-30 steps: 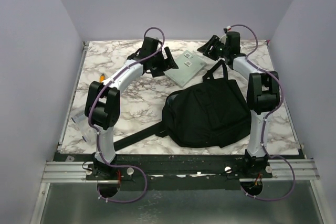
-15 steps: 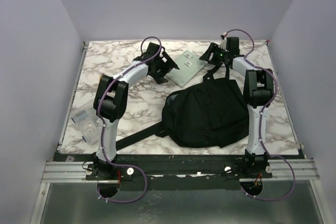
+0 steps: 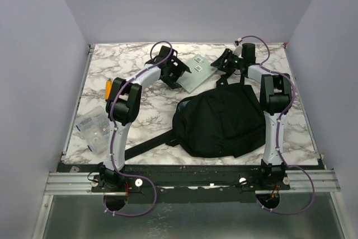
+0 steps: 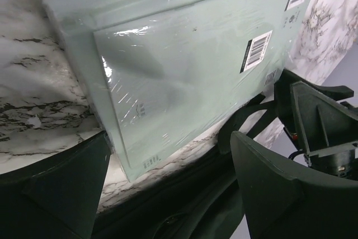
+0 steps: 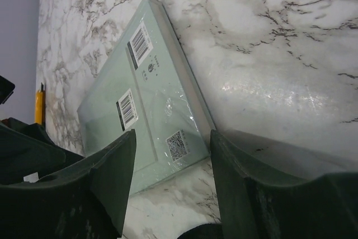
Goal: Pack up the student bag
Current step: Pick up the book from the center of the board.
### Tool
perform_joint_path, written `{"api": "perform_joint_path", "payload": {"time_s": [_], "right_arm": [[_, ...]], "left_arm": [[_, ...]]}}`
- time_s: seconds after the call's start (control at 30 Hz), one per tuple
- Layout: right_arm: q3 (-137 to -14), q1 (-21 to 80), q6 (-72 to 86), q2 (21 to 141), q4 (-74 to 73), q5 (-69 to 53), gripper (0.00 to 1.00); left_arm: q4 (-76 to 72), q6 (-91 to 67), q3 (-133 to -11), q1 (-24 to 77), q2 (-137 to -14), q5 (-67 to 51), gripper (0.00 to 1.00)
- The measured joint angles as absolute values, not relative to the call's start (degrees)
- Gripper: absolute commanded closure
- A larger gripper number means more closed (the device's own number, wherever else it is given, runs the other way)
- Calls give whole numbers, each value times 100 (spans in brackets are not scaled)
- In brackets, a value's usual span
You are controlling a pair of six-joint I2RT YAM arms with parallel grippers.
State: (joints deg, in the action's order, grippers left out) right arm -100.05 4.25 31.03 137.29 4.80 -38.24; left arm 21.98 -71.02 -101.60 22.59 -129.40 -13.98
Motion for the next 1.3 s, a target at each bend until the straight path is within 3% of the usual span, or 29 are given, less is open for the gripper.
{"api": "perform_joint_path", "payload": {"time_s": [0.17, 0.47, 1.3], "right_arm": [[-9557, 336, 3452, 13640, 1031, -3953, 49], [-8326, 292, 4263, 12637, 1892, -4250, 52], [-4917, 1313, 5275, 9148, 2423, -3483, 52]], "left_arm": [[2305, -7039, -10385, 2182, -13069, -1433, 17], [2377, -6534, -10414, 2047, -13054, -1452, 17], [2606, -4873, -9977, 1920, -12685, -2095, 18]]}}
